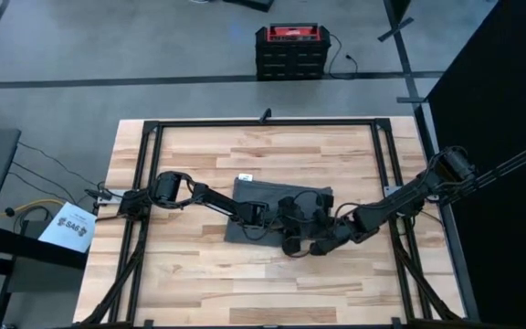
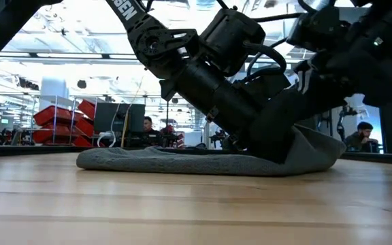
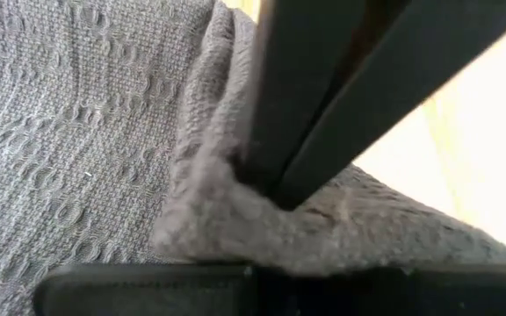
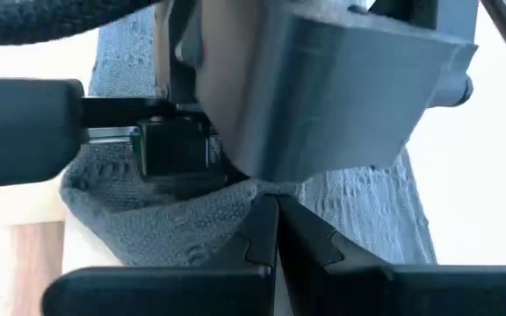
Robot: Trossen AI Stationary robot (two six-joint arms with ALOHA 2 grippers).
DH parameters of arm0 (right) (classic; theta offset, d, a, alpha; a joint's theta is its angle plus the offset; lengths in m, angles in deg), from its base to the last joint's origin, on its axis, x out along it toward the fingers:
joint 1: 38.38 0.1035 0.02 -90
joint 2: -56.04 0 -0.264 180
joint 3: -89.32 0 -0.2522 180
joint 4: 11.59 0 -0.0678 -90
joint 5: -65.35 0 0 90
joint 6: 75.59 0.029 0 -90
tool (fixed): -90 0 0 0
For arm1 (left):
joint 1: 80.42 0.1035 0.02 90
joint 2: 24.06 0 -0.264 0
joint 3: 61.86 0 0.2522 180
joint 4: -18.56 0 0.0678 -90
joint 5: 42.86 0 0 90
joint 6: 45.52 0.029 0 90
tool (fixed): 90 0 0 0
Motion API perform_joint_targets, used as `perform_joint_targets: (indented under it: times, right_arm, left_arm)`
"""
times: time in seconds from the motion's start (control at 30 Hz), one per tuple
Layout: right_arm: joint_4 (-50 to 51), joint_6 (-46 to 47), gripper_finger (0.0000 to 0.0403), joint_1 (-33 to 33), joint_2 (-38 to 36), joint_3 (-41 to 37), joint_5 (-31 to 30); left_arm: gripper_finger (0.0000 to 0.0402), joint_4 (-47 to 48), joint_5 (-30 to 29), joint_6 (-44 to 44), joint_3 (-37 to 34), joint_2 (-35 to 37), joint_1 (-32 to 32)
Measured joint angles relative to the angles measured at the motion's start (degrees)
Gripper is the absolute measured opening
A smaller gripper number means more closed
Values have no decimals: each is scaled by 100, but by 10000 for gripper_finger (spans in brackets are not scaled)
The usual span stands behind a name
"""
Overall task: Roll towel
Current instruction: Roll the gray towel
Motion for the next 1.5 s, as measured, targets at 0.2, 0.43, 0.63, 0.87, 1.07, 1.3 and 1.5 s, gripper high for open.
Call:
perform_joint_targets:
  times: [0.2, 0.43, 0.63, 0.87, 1.07, 1.3, 1.5]
  right_arm:
    - [658, 1192, 0, 445, -2, 0, 201]
    - [1071, 2055, 0, 861, -75, 2, 166]
    - [1162, 3028, 0, 1081, 68, 1, 621]
    - [1105, 3616, 0, 1151, 699, -133, 695]
    - [1172, 3323, 0, 1151, 539, -154, 615]
    - [772, 2627, 0, 933, 297, -160, 488]
    - [218, 1912, 0, 706, 330, -157, 596]
  left_arm:
    - [15, 14, 0, 0, 0, 0, 0]
    - [15, 13, 3, 22, 0, 0, 4]
    - [15, 13, 9, 22, 0, 0, 9]
    - [15, 8, -23, 267, -4, 34, -39]
    - [15, 159, -42, 474, -20, 231, -115]
    - [15, 358, 20, 718, -39, 681, -241]
    - [15, 732, -124, 778, -24, 1078, -412]
